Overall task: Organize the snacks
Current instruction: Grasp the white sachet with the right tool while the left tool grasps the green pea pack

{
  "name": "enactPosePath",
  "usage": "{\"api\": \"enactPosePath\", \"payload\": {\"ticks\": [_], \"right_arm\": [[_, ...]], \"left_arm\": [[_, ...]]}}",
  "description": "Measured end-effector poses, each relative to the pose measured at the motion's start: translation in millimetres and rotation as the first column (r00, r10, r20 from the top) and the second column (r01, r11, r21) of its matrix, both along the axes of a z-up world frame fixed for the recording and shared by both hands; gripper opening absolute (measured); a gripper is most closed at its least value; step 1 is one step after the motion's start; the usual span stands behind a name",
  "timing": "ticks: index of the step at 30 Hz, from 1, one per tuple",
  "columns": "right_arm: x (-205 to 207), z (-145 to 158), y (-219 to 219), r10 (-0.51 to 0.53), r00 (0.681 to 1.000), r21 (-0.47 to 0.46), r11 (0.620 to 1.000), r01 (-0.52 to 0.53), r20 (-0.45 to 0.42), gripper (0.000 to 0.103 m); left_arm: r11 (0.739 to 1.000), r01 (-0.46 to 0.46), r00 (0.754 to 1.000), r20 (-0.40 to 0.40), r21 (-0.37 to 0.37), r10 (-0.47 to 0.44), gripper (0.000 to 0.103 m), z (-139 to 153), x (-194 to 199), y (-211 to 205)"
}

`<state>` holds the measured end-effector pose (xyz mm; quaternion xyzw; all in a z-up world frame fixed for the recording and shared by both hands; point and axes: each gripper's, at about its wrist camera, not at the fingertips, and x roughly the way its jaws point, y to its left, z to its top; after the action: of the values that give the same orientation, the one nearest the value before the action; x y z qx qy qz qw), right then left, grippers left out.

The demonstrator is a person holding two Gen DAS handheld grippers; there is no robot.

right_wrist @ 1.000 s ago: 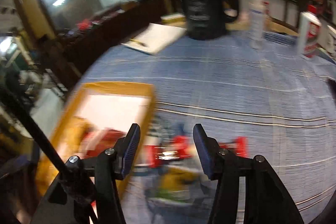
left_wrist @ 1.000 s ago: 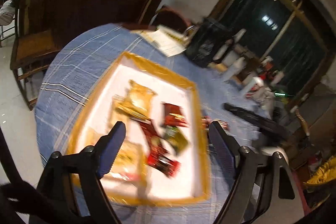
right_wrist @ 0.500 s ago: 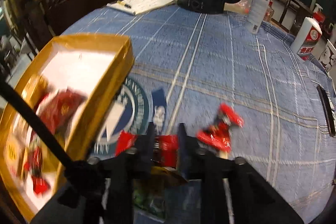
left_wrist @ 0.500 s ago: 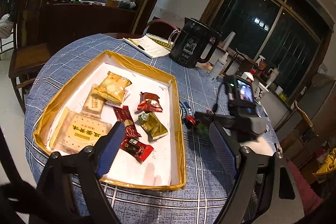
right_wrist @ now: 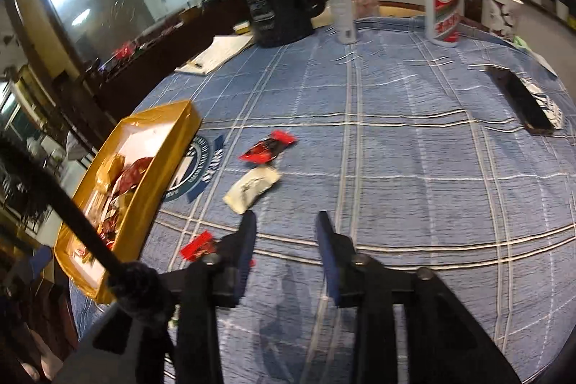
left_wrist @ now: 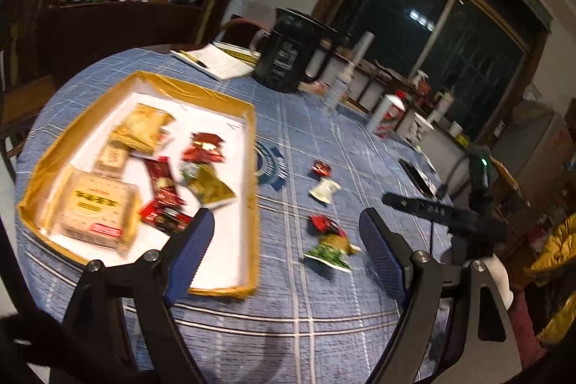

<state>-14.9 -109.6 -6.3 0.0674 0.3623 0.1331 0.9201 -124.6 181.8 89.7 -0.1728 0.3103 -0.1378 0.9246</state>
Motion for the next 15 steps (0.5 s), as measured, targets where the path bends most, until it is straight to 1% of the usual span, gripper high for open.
{"api": "enactPosePath", "payload": {"ticks": [2,3,4,5,7,10,15], "right_arm": [[4.9,-4.9,1.5,0.017,1.0,0.02,1.0,-0.016,-0.016,0.039],[9.2,-6.3,4.2,0.028,1.0,0.031,0.999,-0.028,-0.012,0.041],[16.0,-7.9,10.4,0.044,0.999,0.035,0.998,-0.043,-0.008,0.046],[22.6,-8.4,16.5,0.05,0.999,0.034,0.998,-0.05,-0.011,0.049],[35.6,-9.9,26.1,0.055,0.998,0.043,0.998,-0.053,-0.028,0.049],[63.6,-18.1,42.6,0.047,0.994,0.052,0.998,-0.043,-0.096,0.049],[81.9,-25.5,58.8,0.015,0.992,0.033,0.999,-0.011,-0.127,0.049]], "left_arm": [[0.999,0.039,0.999,-0.012,0.02,-0.039,0.083,-3.7,0.4,-13.2],[0.999,0.047,0.999,-0.017,0.027,-0.046,0.083,-5.4,0.5,-17.7],[0.998,0.056,0.998,-0.024,0.036,-0.055,0.083,-7.6,0.7,-23.1],[0.997,0.063,0.998,-0.032,0.046,-0.062,0.083,-9.7,1.1,-27.7],[0.995,0.072,0.996,-0.056,0.072,-0.068,0.083,-14.4,3.7,-35.4],[0.991,0.088,0.994,-0.08,0.103,-0.08,0.083,-20.6,6.4,-42.9],[0.98,0.12,0.99,-0.089,0.162,-0.106,0.083,-27.9,10.4,-55.8]]}}
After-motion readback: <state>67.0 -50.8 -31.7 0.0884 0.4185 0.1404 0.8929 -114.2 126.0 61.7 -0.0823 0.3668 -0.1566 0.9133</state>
